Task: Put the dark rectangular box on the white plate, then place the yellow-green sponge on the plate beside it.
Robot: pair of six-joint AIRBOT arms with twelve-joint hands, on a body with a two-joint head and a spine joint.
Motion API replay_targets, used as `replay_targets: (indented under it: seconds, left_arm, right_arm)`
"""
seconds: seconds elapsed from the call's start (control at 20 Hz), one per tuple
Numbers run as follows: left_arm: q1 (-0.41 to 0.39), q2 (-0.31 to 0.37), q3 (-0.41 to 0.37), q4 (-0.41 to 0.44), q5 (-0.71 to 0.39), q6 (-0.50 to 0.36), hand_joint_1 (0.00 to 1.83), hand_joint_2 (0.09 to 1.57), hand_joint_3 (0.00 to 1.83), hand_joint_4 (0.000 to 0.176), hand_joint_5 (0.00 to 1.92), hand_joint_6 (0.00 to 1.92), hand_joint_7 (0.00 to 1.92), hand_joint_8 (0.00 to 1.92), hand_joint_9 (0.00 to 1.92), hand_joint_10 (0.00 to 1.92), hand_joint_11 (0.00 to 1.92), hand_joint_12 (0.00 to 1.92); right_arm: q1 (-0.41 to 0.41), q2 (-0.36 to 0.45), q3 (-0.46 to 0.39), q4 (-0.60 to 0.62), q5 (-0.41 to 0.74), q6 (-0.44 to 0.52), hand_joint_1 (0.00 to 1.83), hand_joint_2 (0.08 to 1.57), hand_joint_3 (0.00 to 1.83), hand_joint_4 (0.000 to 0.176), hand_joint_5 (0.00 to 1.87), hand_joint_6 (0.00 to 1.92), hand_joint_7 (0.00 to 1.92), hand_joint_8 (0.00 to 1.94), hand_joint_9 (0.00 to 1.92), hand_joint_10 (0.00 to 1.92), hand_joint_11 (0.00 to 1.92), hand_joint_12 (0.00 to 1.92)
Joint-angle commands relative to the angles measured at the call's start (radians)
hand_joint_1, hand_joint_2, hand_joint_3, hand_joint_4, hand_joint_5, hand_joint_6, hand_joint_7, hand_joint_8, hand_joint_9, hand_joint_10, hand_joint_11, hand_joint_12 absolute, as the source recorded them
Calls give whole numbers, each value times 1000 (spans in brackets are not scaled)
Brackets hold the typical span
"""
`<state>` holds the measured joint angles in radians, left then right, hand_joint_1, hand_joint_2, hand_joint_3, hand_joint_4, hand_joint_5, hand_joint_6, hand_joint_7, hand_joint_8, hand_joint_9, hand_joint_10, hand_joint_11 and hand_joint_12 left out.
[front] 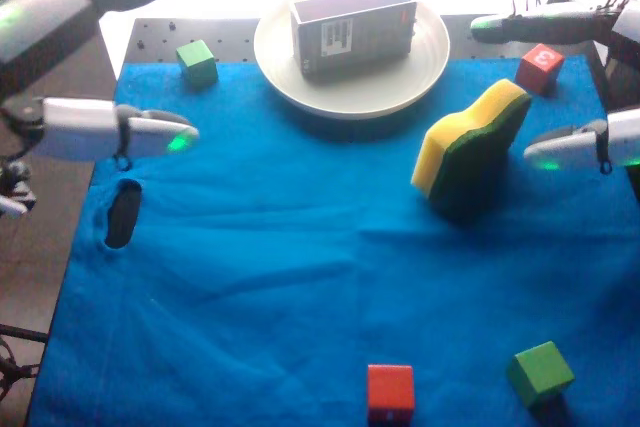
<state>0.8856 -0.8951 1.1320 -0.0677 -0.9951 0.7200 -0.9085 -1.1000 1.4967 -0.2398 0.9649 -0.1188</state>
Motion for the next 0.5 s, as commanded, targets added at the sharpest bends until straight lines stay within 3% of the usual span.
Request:
replay_targets:
  seconds: [0.0,0.05,0.1,0.15,0.2,0.25,0.3,0.35,0.45]
  left_arm:
    - [5,-1,-9,-21,-160,0,892,906,0,94,188,5,72,0,0,0,8,3]
    - [21,0,-16,-33,-175,0,892,906,0,94,188,5,72,0,0,0,8,3]
    - [42,0,-25,-53,-193,0,897,879,0,94,175,0,30,0,0,0,0,0]
    - [52,0,-29,-64,-197,0,868,871,0,107,142,0,5,0,0,0,0,0]
    - [59,-1,-32,-69,-199,0,840,858,0,113,126,0,0,0,0,0,0,0]
    - [72,-1,-38,-78,-207,0,873,844,0,108,93,0,0,0,0,0,0,0]
    - [84,0,-41,-87,-215,0,885,841,0,104,73,0,0,0,0,0,0,0]
    - [93,0,-45,-94,-221,0,784,851,0,126,31,0,0,0,0,0,0,0]
    - [95,-2,-46,-95,-220,0,782,847,0,131,25,0,0,0,0,0,0,0]
  right_arm:
    - [18,-4,8,32,85,8,1014,892,6,58,406,2,400,0,325,0,113,475]
    - [18,-7,10,27,76,8,1014,892,6,58,406,2,400,0,325,0,113,475]
    - [19,-12,14,18,61,8,1006,911,0,47,430,0,436,0,393,0,88,661]
    - [26,-17,19,4,42,8,954,924,0,27,431,0,440,0,399,0,54,731]
    - [39,-22,23,-13,23,8,915,918,0,29,430,0,429,0,388,0,36,740]
    - [53,-32,30,-36,2,8,865,908,0,57,386,0,346,1,293,0,6,622]
    - [62,-39,36,-50,-10,8,865,898,0,54,361,0,291,0,237,0,0,553]
    - [86,-52,45,-79,-34,8,902,862,0,68,338,1,213,1,174,0,0,518]
    - [97,-62,53,-97,-49,8,973,854,0,66,338,1,209,0,170,0,0,480]
